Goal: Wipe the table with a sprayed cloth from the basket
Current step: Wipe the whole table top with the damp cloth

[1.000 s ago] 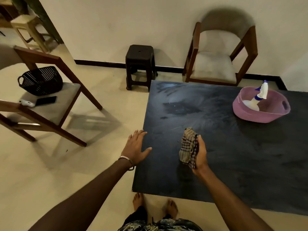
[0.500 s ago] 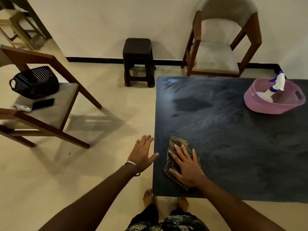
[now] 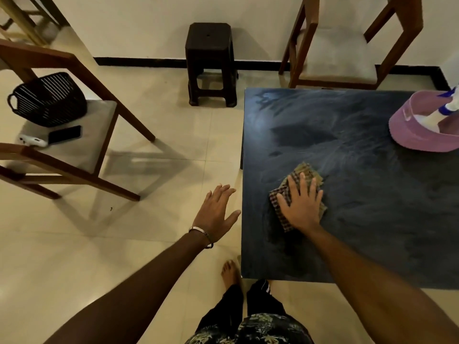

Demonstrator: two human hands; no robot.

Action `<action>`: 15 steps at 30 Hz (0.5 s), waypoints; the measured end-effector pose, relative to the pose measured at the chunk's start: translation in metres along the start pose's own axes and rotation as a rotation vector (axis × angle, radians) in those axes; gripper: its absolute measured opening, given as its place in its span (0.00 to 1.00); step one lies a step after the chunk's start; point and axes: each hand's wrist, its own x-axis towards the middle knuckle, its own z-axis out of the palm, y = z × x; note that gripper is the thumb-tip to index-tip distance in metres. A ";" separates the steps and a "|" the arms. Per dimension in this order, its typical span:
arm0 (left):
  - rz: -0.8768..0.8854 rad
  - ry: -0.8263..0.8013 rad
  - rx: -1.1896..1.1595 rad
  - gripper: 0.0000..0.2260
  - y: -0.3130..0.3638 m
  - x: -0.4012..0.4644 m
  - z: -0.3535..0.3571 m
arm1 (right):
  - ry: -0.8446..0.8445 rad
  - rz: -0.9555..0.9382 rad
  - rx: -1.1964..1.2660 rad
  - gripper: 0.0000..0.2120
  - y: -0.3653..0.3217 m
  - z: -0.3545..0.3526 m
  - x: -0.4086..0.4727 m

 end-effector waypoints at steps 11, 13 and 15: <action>0.012 -0.091 -0.048 0.29 0.024 0.015 0.024 | -0.046 -0.489 -0.021 0.29 -0.049 0.045 -0.129; 0.041 -0.096 -0.037 0.28 0.026 0.018 0.028 | -0.034 -0.441 -0.015 0.31 -0.011 0.040 -0.132; 0.051 -0.102 -0.029 0.27 0.028 0.019 0.031 | -0.007 -0.297 -0.007 0.32 0.030 0.032 -0.137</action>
